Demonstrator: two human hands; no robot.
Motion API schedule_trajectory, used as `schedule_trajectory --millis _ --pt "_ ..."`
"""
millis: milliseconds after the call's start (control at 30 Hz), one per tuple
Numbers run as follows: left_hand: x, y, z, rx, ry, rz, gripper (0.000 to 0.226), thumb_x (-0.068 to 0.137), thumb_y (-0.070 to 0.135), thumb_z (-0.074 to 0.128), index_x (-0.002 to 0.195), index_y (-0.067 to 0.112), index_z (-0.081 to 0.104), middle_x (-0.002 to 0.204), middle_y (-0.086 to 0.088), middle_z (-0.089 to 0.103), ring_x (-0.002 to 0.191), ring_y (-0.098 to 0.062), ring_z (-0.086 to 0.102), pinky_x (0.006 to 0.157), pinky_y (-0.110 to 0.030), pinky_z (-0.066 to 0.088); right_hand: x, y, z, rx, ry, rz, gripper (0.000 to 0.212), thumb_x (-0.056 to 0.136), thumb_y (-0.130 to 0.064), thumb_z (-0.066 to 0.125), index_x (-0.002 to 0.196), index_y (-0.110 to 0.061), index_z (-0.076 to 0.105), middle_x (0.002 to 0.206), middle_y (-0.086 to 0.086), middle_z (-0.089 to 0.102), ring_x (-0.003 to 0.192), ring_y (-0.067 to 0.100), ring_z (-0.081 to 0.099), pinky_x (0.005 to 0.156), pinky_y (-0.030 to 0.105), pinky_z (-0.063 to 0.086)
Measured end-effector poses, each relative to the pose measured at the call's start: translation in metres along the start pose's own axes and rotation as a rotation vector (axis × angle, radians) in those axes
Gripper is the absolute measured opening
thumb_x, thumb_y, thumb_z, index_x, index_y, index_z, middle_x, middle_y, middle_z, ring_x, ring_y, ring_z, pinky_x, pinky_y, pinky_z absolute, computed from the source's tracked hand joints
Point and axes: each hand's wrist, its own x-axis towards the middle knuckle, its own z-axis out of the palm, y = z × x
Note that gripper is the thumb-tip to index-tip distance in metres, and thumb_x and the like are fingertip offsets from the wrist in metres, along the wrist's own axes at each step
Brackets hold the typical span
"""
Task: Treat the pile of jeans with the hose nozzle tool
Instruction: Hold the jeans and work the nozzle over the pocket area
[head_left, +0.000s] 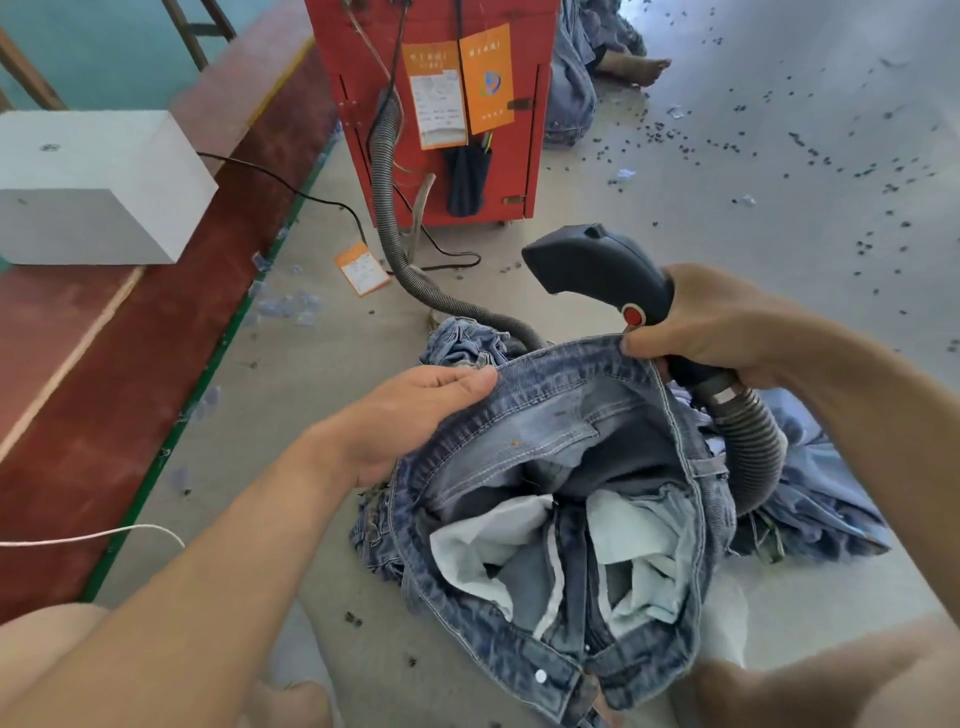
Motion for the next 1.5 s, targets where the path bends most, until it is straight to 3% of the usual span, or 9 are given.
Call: schedule_trajectory --millis 100,333,467,600,733,900,1033,1300,1500 --pt "0.002 0.001 0.001 -0.001 -0.022 0.009 0.027 0.085 0.055 0.063 0.103 0.044 0.080 0.120 0.019 0.074 0.118 0.000 0.065 0.118 -0.035 0.039 0.002 0.003 0.000 0.000 0.022 -0.002 0.023 0.081 0.001 0.072 0.077 -0.016 0.057 0.057 -0.002 0.053 0.048 0.014 0.056 0.047 0.026 0.050" --pt "0.002 -0.003 -0.016 0.016 -0.178 0.026 0.023 0.093 0.011 0.075 0.113 0.022 0.077 0.118 -0.007 0.077 0.108 -0.024 0.074 0.086 -0.027 0.059 -0.001 0.000 -0.004 0.023 0.067 -0.004 0.024 0.079 0.002 0.074 0.076 -0.015 0.057 0.056 0.000 0.054 0.048 0.016 0.057 0.047 0.026 0.051" --pt "0.018 -0.019 -0.013 0.587 0.571 0.318 0.015 0.086 0.005 0.076 0.085 0.020 0.074 0.074 0.016 0.071 0.071 0.011 0.064 0.067 -0.010 0.045 -0.014 -0.008 0.015 0.028 -0.015 -0.039 0.020 0.078 -0.004 0.078 0.080 -0.013 0.059 0.063 0.013 0.060 0.053 0.021 0.059 0.052 0.036 0.054" --pt "0.030 -0.042 -0.004 0.068 0.893 0.343 0.022 0.085 -0.009 0.066 0.085 0.012 0.072 0.096 0.013 0.077 0.094 -0.005 0.073 0.083 -0.033 0.060 -0.024 -0.014 0.043 -0.097 -0.077 -0.039 0.040 0.070 -0.043 0.091 0.089 -0.023 0.062 0.066 0.016 0.071 0.050 0.029 0.062 0.051 0.041 0.054" --pt "0.037 -0.054 -0.013 -0.685 0.765 0.156 0.027 0.089 -0.015 0.060 0.083 0.011 0.065 0.101 -0.004 0.080 0.097 -0.031 0.074 0.067 -0.039 0.063 -0.022 -0.010 0.036 -0.253 0.083 -0.072 0.037 0.077 -0.037 0.086 0.095 -0.021 0.059 0.060 0.008 0.071 0.049 0.035 0.069 0.046 0.046 0.057" --pt "0.034 -0.066 -0.025 -0.658 0.681 0.076 0.028 0.084 -0.005 0.068 0.110 0.005 0.070 0.105 -0.012 0.078 0.078 -0.025 0.075 0.060 -0.036 0.062 -0.016 0.008 0.018 -0.393 0.190 -0.097 0.032 0.076 -0.032 0.085 0.088 -0.023 0.058 0.058 -0.009 0.070 0.044 0.010 0.065 0.040 0.020 0.045" --pt "0.037 -0.072 -0.029 -0.557 0.724 -0.028 0.024 0.092 0.001 0.067 0.116 0.007 0.070 0.093 -0.012 0.078 0.069 -0.026 0.073 0.056 -0.038 0.060 -0.016 0.016 0.019 -0.496 0.197 -0.247 0.030 0.075 -0.049 0.076 0.081 -0.029 0.054 0.057 -0.003 0.061 0.050 0.003 0.059 0.045 0.024 0.038" --pt "0.028 -0.071 -0.014 -0.740 0.379 -0.584 0.042 0.084 0.027 0.081 0.117 0.004 0.072 0.112 -0.023 0.075 0.094 -0.039 0.076 0.076 -0.059 0.062 -0.012 0.020 0.031 -0.799 -0.207 -0.168 0.054 0.081 -0.079 0.047 0.114 -0.037 0.054 0.074 -0.015 0.066 0.065 -0.001 0.062 0.061 0.023 0.046" --pt "0.009 -0.069 -0.006 -0.866 -0.168 -0.252 0.045 0.098 0.037 0.059 0.127 0.004 0.071 0.131 -0.021 0.067 0.118 -0.037 0.067 0.104 -0.050 0.052 -0.004 0.009 0.052 -0.716 -0.311 -0.218 0.050 0.084 -0.082 0.044 0.115 -0.045 0.054 0.080 -0.013 0.066 0.074 -0.003 0.062 0.065 0.023 0.050"
